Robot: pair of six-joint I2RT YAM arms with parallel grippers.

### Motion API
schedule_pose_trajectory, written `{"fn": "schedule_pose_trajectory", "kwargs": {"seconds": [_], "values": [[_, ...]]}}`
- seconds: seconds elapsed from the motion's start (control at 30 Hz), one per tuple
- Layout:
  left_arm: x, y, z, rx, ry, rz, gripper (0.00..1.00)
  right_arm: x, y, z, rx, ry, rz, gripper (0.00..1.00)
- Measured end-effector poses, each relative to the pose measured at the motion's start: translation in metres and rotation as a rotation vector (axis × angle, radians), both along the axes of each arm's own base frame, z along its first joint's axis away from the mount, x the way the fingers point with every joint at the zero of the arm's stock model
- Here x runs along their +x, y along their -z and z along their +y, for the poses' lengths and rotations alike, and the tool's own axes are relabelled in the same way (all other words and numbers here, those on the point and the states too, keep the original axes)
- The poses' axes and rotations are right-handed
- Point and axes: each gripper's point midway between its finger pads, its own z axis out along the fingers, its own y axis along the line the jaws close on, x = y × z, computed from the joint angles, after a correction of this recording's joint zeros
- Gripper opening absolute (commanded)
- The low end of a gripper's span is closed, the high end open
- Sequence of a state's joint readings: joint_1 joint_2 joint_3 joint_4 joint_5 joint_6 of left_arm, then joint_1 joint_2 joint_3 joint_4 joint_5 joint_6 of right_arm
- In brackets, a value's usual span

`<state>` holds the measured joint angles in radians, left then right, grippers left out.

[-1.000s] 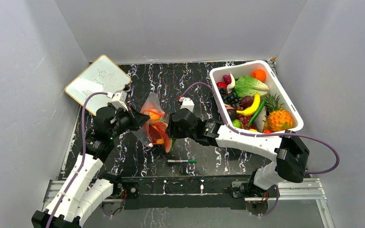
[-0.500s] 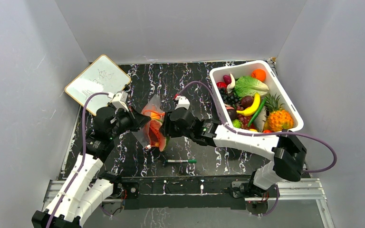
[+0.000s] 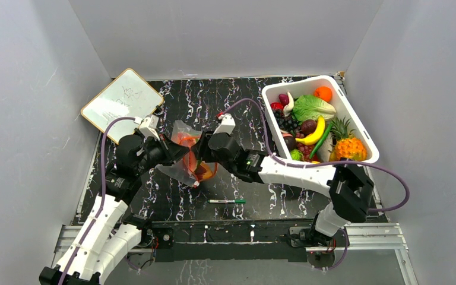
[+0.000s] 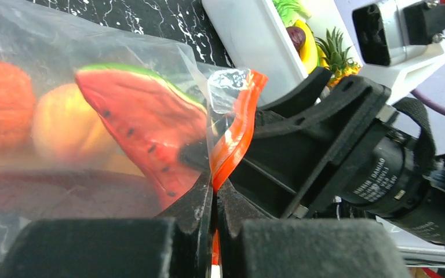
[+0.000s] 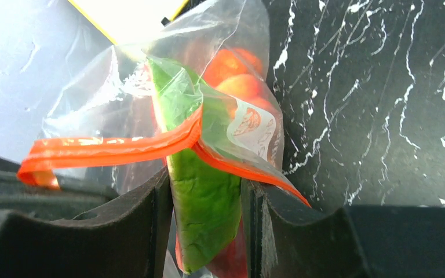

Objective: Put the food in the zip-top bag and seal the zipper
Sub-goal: Place the fake fruit in the zipper food storage bag.

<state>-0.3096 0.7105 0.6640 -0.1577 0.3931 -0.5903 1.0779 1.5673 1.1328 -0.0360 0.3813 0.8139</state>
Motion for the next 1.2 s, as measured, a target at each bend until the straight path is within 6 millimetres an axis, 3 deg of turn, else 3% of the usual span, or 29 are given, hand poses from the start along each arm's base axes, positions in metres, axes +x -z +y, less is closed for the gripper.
{"fn": "schedule_pose_trajectory", "kwargs": {"seconds": [0.2, 0.4, 0.53, 0.7, 1.2], "values": [[-0.002, -0.002, -0.002, -0.025, 0.003, 0.015, 0.00, 0.013, 0.014, 0.013, 0.014, 0.030, -0.023, 0.23], [-0.002, -0.002, -0.002, -0.031, -0.004, 0.021, 0.00, 0.016, 0.032, 0.023, 0.007, 0.019, -0.014, 0.38], [-0.002, -0.002, -0.002, -0.030, -0.006, 0.022, 0.00, 0.014, 0.029, 0.028, 0.023, -0.012, -0.018, 0.53], [0.000, -0.002, 0.000, -0.025, -0.019, 0.018, 0.00, 0.007, 0.022, 0.028, 0.010, -0.061, -0.035, 0.64], [0.002, -0.001, 0.007, 0.038, -0.032, -0.009, 0.00, -0.029, -0.036, -0.017, -0.033, -0.178, -0.082, 0.53]]}}
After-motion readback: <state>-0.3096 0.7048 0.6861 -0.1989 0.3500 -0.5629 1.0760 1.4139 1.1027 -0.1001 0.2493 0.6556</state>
